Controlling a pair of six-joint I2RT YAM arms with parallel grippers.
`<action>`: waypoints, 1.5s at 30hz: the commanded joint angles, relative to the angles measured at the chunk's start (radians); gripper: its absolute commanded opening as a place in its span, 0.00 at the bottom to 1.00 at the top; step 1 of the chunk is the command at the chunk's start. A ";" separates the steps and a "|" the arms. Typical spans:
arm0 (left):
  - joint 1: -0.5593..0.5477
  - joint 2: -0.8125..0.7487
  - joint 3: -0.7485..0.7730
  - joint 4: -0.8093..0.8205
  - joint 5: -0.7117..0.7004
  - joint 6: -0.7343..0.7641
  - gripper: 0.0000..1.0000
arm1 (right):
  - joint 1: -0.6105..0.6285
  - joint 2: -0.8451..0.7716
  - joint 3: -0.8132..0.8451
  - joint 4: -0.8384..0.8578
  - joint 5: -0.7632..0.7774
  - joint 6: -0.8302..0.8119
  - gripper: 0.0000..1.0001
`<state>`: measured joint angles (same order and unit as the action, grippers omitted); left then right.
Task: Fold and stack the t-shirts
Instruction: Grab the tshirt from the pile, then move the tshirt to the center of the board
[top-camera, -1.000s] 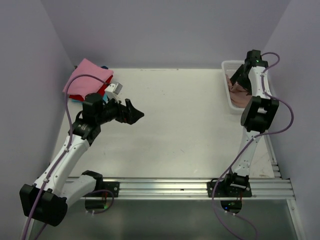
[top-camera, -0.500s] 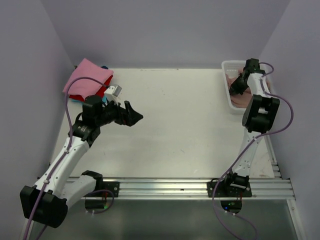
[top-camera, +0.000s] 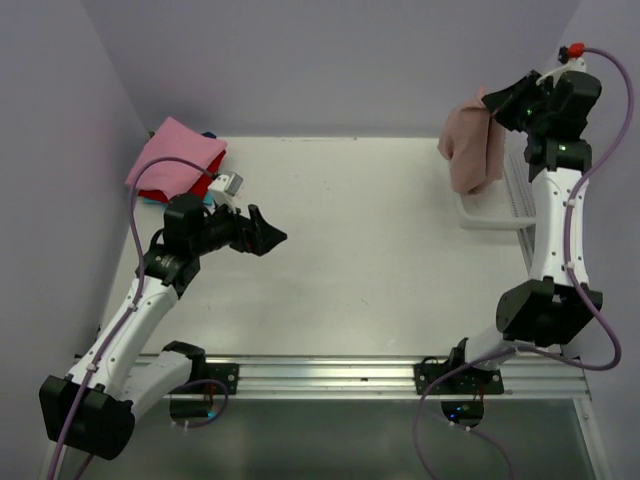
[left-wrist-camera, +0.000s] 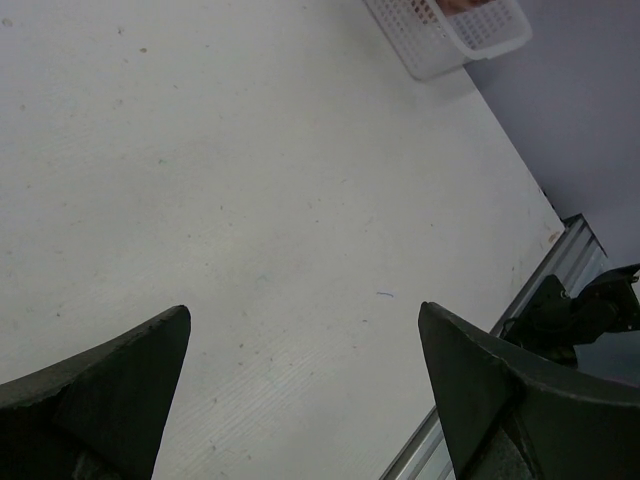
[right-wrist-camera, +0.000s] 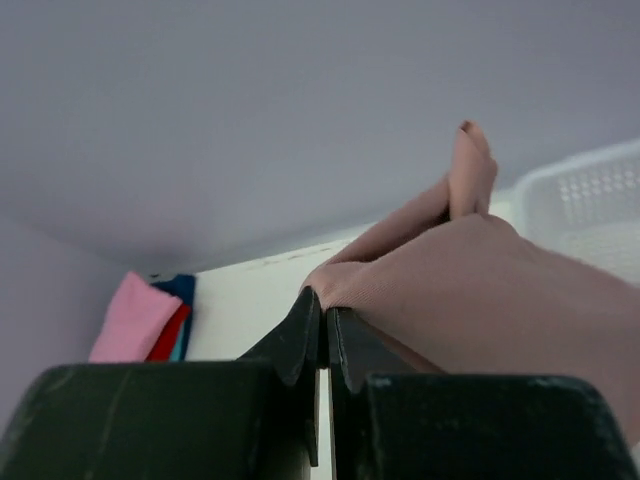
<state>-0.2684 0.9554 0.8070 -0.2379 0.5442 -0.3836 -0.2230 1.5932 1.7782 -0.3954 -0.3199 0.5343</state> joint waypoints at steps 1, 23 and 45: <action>0.009 -0.015 -0.014 0.058 0.023 -0.018 1.00 | 0.007 -0.062 0.038 0.118 -0.273 0.006 0.00; 0.006 -0.135 -0.325 0.294 0.093 -0.279 1.00 | 0.462 -0.162 -0.243 0.609 -0.908 0.294 0.00; 0.006 -0.098 -0.574 0.709 -0.001 -0.618 1.00 | 0.698 -0.033 -0.396 0.239 -0.565 -0.043 0.00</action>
<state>-0.2687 0.8326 0.2668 0.3370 0.6247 -0.9497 0.4839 1.6203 1.3960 -0.1787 -0.9016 0.5293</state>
